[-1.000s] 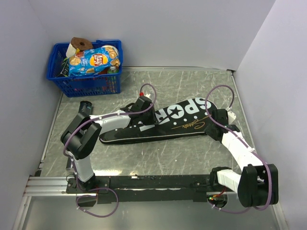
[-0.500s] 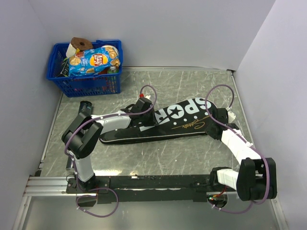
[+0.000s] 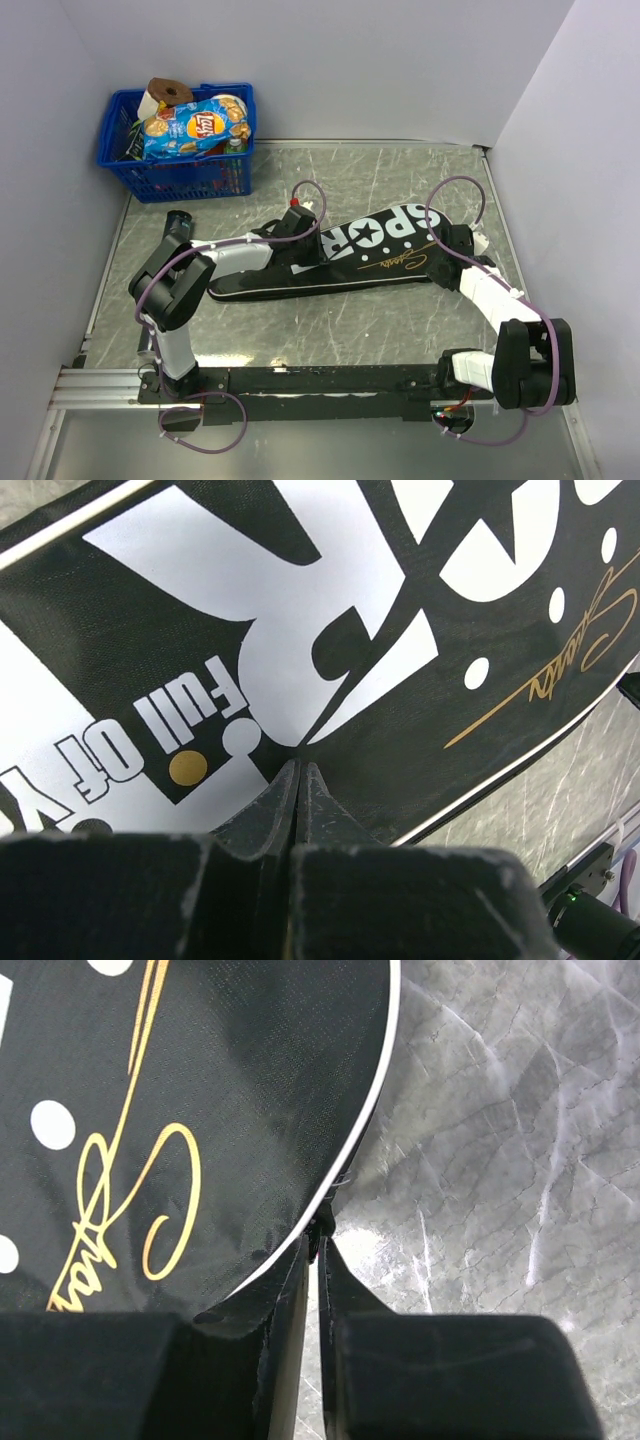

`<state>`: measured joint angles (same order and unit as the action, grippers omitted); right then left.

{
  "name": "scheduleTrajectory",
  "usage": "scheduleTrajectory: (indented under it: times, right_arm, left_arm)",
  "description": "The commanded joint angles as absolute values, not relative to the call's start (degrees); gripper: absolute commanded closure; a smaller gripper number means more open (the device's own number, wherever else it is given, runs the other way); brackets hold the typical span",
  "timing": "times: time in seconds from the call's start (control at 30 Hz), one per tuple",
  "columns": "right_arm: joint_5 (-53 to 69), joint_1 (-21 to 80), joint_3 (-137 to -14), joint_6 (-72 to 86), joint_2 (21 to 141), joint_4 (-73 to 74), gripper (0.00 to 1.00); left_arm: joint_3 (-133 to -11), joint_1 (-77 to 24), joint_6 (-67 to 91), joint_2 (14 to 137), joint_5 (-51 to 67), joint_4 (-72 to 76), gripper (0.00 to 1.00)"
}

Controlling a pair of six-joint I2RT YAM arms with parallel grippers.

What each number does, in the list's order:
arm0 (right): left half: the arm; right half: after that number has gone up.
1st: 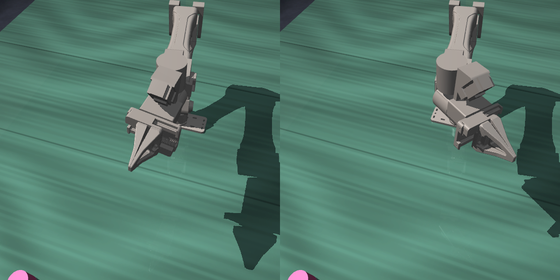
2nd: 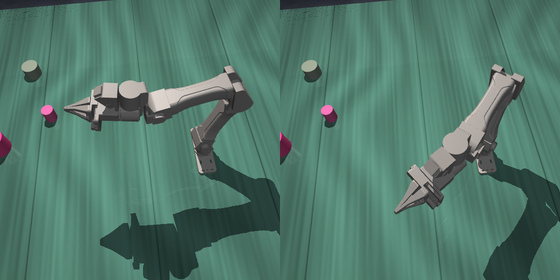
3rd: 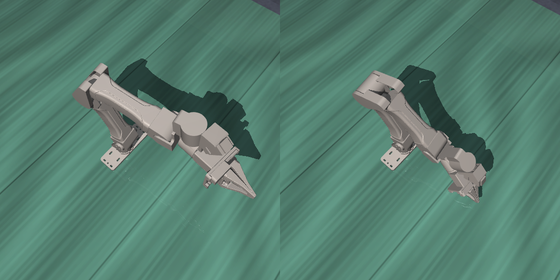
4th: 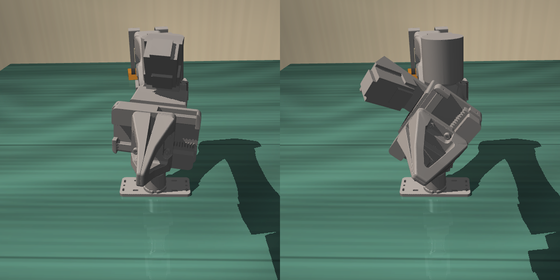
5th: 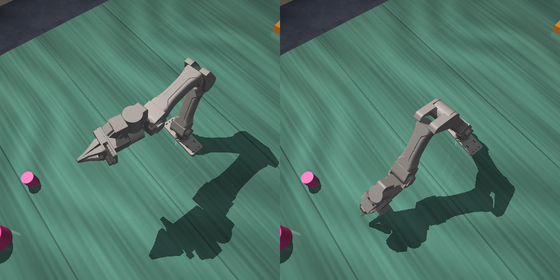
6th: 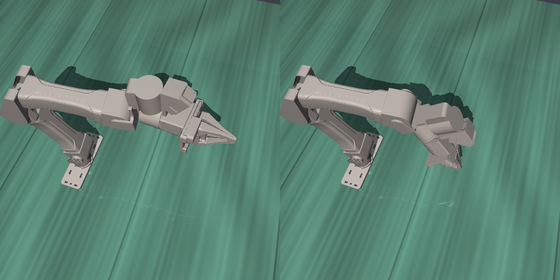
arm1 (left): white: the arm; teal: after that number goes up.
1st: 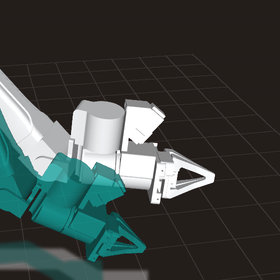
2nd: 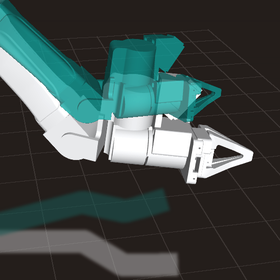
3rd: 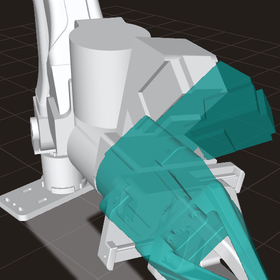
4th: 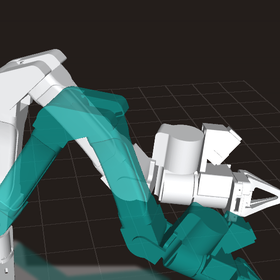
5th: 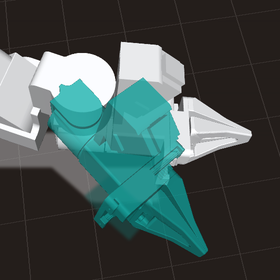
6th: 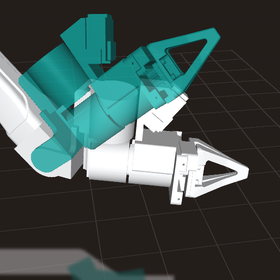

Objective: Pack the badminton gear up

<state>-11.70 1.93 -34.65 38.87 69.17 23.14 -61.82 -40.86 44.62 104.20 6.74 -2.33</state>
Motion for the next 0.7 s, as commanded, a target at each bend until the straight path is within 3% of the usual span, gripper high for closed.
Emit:
scheduleTrajectory:
  times: [0.0,0.13,0.47,0.67]
  right_arm:
    - [-11.86,1.23,-35.60,38.67,69.78,21.09,0.88]
    - [-11.52,1.14,-34.98,38.67,69.78,20.65,1.00]
    - [-2.38,1.58,-34.54,40.16,68.38,17.93,1.00]
    - [-1.49,7.37,-36.56,42.36,68.90,18.46,1.00]
  left_arm:
    - [-61.00,-41.13,44.03,104.59,7.21,-0.35,0.99]
    - [-60.56,-41.22,43.86,104.68,7.21,-0.44,0.99]
    - [-58.45,-41.22,44.12,106.26,7.73,2.46,0.99]
    - [-57.66,-41.22,44.47,107.05,8.35,3.78,0.99]
